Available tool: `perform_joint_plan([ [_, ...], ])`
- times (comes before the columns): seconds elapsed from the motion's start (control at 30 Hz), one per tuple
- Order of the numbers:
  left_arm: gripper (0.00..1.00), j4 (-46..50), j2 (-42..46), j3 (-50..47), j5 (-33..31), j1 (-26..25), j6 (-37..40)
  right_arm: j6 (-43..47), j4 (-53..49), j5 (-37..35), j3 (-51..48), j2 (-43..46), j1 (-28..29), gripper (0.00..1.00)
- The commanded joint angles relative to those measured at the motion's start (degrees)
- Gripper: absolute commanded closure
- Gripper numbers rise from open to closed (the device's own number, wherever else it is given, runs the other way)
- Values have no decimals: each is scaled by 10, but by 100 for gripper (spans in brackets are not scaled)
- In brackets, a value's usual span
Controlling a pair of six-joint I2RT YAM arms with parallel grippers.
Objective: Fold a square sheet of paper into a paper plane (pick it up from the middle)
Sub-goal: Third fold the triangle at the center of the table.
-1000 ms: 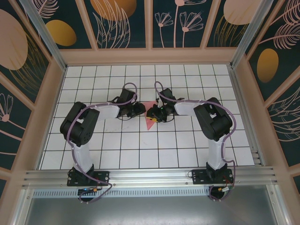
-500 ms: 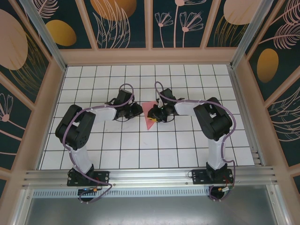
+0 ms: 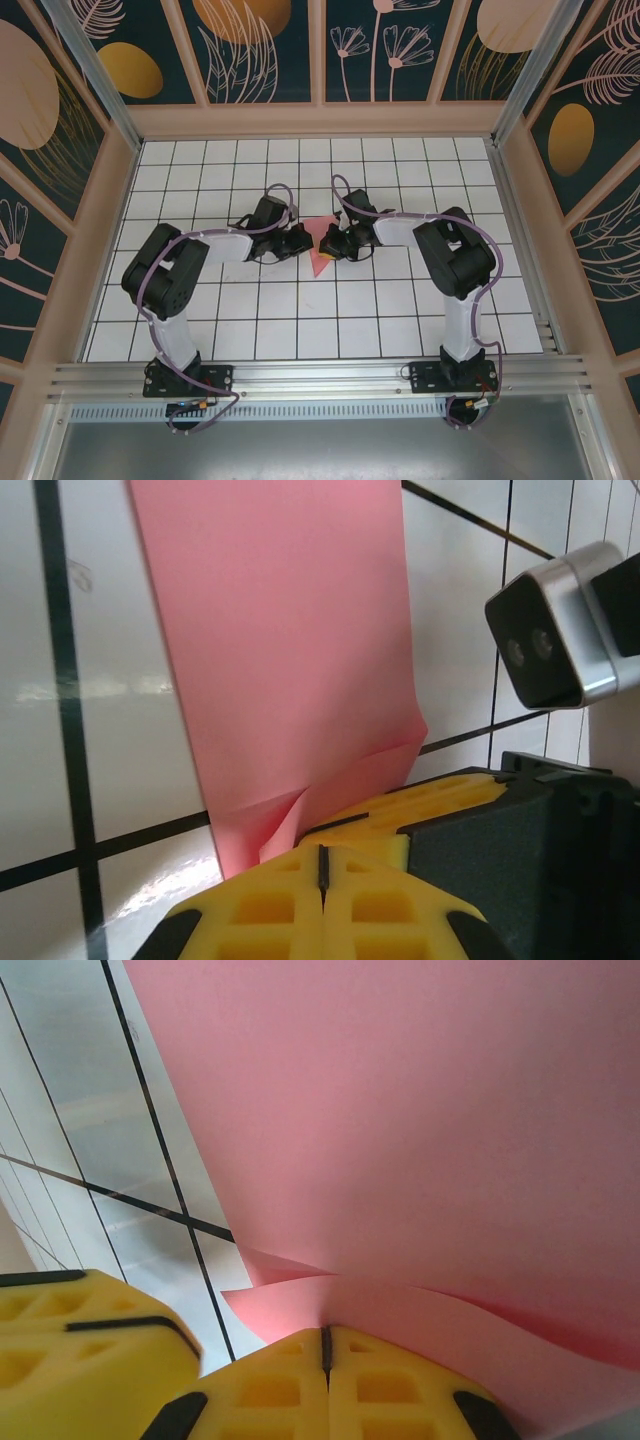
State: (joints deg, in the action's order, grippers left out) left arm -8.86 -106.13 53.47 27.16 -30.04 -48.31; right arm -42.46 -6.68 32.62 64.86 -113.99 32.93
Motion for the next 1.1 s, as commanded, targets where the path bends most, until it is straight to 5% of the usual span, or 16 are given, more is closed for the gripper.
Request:
perform_joint_plan([
  [0.0,99,-13,-18,4,19,-4,0,6,-29,-20,-11,-20,-4,100],
  [0.37,100,40,-44,19,-28,-9,6,6,-25,-11,-12,-16,-6,100],
  [0.63,100,78,-54,19,-64,-12,16,21,23,5,-24,50,-11,87],
  [1.07,100,110,-55,19,-110,-17,13,55,84,27,-93,74,-41,87],
])
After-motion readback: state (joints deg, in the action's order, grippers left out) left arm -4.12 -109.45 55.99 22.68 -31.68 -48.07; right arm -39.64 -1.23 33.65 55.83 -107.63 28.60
